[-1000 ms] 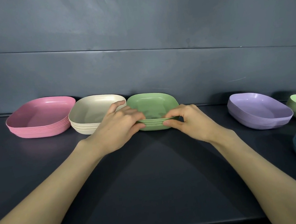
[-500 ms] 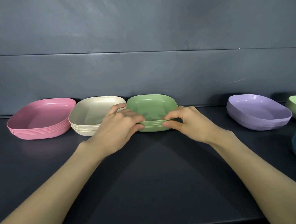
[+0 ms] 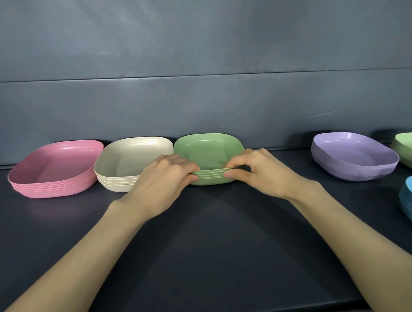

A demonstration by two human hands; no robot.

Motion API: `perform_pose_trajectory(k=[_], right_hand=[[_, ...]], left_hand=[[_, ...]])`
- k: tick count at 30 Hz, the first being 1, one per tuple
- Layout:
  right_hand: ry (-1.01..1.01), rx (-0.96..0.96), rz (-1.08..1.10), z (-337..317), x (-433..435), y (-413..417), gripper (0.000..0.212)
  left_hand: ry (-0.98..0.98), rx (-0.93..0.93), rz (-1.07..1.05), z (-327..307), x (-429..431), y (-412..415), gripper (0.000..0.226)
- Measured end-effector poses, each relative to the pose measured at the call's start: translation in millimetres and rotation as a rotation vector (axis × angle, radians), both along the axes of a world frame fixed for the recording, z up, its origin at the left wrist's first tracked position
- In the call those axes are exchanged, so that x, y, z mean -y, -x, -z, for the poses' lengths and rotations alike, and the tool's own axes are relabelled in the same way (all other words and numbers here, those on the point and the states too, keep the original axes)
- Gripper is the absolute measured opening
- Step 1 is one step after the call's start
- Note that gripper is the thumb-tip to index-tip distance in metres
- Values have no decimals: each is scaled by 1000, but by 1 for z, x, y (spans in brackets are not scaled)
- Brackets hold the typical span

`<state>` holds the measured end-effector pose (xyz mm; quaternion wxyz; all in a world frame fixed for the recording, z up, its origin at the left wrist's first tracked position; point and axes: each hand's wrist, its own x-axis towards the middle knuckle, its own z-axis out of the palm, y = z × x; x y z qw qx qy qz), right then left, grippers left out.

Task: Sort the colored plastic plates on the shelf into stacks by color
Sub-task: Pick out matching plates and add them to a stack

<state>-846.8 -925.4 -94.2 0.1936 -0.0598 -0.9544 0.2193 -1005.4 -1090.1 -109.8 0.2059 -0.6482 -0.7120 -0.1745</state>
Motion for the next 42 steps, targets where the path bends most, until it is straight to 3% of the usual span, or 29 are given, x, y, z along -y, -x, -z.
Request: perform_pose_trajectory(k=[13,17,21,28,34,42], right_hand=[[-104,131,109,-6,6,-1,13],[-114,186,213,-18,15,-18,42],[-173,183,327,-54,13,-51,44],[-318,49,527,-121,-2,-150,45],[-402,-125,634,-155,-11,-284,47],[-456,-125,737,-147,-34,-457,47]], left_hand=[[111,17,-59,-16,4,-13,17],[220,-20,-155,-36,4,-25,33],[232,-92,-161,-70,-5,-48,44],[27,-131,-89,-133,-30,-140,47],[-213,-33,4,-152,-53,-268,47],[-220,9,95,-140,-93,-426,46]])
